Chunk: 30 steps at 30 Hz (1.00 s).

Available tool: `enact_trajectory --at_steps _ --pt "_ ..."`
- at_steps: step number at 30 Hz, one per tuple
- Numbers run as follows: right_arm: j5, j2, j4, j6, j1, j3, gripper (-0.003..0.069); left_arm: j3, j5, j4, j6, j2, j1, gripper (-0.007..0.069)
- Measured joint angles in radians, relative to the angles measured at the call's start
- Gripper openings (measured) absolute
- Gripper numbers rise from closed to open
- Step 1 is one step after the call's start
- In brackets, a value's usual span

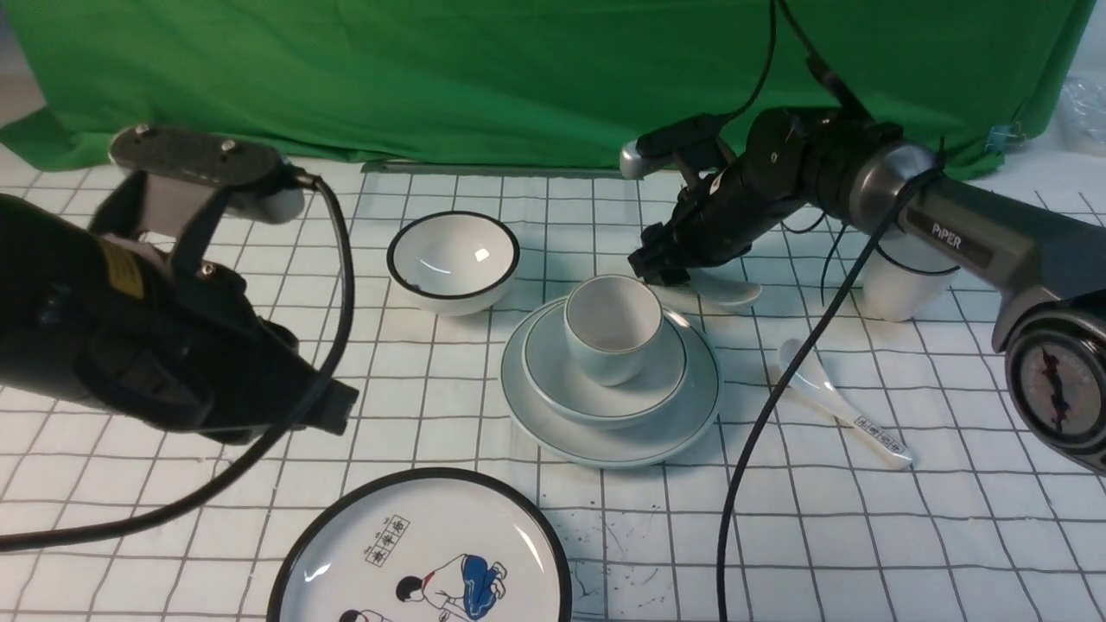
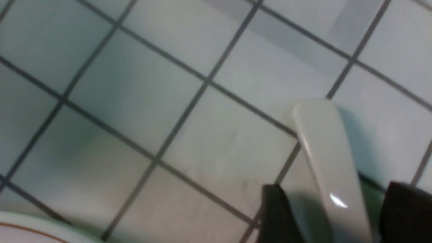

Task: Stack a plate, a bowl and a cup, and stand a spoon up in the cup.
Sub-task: Use the right arm to grab a blue soup spoon, then use the right arm to put the blue soup spoon into the blue teacup in the middle

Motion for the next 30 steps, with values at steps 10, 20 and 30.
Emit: enact_trajectory --at_steps 10,20,30 --pt "0.275 -0.045 -0.010 -0.003 -0.007 -0.174 0.0167 0.000 0.036 -0.034 -0.008 -0.032 0.000 0.0005" --pt "0.294 -0.491 0.056 -0.036 0.028 -0.086 0.0167 0.000 -0.002 -0.079 0.001 -0.053 0.000 0.0005" --pt "-0.885 -0.774 0.081 -0.004 0.231 0.842 0.0167 0.000 -0.040 -0.077 0.014 -0.086 0.000 0.0005"
